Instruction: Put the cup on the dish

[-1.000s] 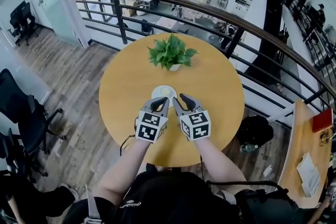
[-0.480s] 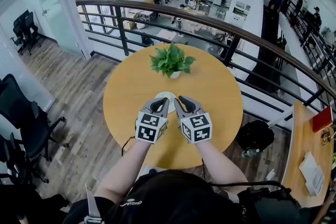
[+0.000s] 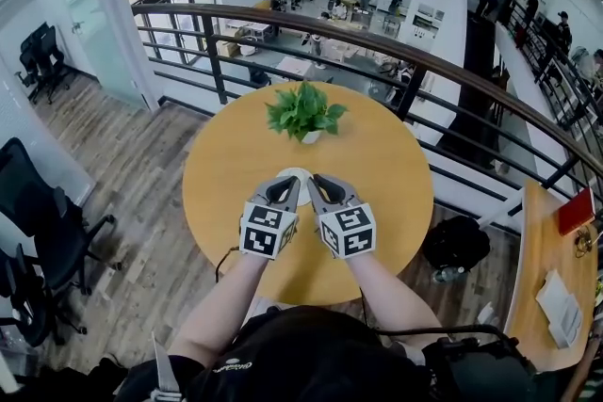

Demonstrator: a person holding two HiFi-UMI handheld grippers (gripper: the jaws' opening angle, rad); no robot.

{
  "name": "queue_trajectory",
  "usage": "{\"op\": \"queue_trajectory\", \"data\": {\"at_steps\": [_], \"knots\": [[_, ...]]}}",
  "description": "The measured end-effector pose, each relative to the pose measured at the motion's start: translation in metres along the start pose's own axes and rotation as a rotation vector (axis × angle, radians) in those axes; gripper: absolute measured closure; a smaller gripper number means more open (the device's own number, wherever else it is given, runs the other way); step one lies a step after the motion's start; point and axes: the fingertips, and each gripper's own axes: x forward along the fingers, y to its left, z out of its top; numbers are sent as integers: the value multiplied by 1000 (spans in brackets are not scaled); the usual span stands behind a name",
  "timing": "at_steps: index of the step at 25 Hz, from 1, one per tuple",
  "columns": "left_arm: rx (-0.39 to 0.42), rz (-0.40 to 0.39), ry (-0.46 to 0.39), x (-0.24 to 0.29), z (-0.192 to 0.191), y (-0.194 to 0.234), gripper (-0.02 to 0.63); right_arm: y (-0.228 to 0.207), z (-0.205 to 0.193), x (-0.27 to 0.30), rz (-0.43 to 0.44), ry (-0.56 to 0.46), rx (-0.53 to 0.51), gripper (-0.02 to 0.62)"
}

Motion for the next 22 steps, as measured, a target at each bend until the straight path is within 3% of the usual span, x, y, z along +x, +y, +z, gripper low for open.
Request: {"op": "queue_trajectory", "data": {"at_steps": [22], "knots": [[-15, 2, 20, 8, -9, 6, 606, -5, -8, 8, 11, 21, 19, 558]]}}
